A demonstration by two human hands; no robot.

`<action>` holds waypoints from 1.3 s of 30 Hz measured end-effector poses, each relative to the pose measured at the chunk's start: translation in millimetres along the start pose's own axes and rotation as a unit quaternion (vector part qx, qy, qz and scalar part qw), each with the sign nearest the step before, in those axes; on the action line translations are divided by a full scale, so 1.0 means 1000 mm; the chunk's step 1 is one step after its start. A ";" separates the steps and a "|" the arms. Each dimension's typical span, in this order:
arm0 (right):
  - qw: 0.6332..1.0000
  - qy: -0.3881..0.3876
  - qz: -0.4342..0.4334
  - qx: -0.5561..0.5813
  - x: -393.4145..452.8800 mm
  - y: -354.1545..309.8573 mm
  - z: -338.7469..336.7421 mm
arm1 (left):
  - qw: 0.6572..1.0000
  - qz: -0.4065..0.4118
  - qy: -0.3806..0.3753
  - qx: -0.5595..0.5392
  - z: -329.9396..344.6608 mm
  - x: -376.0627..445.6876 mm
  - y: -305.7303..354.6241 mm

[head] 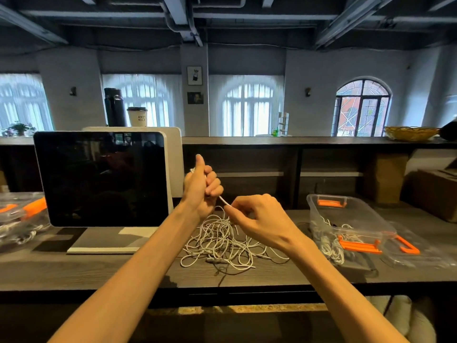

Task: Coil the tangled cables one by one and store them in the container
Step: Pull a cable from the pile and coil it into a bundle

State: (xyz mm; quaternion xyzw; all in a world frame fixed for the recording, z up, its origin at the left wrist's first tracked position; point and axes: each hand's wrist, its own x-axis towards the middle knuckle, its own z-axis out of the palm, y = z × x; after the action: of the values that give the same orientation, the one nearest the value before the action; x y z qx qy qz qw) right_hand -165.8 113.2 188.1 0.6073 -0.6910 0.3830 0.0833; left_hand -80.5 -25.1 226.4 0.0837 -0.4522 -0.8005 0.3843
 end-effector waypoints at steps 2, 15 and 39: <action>0.999 -0.014 0.013 0.048 -0.005 0.004 -0.009 | 1.000 0.015 0.027 0.005 -0.002 0.005 0.008; 0.990 0.115 -0.042 0.071 0.012 -0.004 -0.026 | 0.908 -0.021 -0.152 0.389 0.008 -0.021 0.006; 0.986 0.088 0.034 0.137 0.004 -0.003 0.001 | 0.996 -0.021 -0.022 0.081 -0.015 -0.015 -0.010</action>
State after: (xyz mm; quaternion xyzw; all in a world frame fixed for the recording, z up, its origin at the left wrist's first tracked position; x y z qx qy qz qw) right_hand -163.7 109.6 191.7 0.5532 -0.6419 0.5289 0.0470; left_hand -68.7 -21.7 206.5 0.1061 -0.5218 -0.7710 0.3493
